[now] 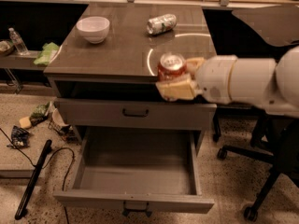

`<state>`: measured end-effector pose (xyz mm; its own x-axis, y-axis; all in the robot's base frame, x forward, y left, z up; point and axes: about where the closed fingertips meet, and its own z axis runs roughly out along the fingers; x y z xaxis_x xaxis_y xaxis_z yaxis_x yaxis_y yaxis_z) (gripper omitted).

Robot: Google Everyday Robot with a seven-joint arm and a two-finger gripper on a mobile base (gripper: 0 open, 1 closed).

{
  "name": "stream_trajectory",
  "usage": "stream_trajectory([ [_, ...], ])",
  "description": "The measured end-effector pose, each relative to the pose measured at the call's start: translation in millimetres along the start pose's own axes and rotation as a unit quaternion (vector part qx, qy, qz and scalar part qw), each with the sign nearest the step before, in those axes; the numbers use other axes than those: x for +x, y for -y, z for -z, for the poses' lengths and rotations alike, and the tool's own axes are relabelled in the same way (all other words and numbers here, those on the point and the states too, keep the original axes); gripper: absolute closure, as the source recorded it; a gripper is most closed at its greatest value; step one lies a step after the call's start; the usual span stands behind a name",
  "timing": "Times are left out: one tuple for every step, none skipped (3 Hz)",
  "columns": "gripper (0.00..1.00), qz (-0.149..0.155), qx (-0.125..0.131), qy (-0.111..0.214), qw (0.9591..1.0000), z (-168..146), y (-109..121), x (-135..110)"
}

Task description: Pick coke can from middle drawer and place on counter

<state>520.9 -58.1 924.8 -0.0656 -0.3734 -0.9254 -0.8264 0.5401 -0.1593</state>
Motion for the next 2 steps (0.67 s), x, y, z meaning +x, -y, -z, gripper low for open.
stream_trajectory([
  [1.0,0.021,0.007,0.0,0.9998,-1.3,43.0,-42.4],
  [1.0,0.042,0.002,0.02,0.9989,-15.9,48.6,-78.8],
])
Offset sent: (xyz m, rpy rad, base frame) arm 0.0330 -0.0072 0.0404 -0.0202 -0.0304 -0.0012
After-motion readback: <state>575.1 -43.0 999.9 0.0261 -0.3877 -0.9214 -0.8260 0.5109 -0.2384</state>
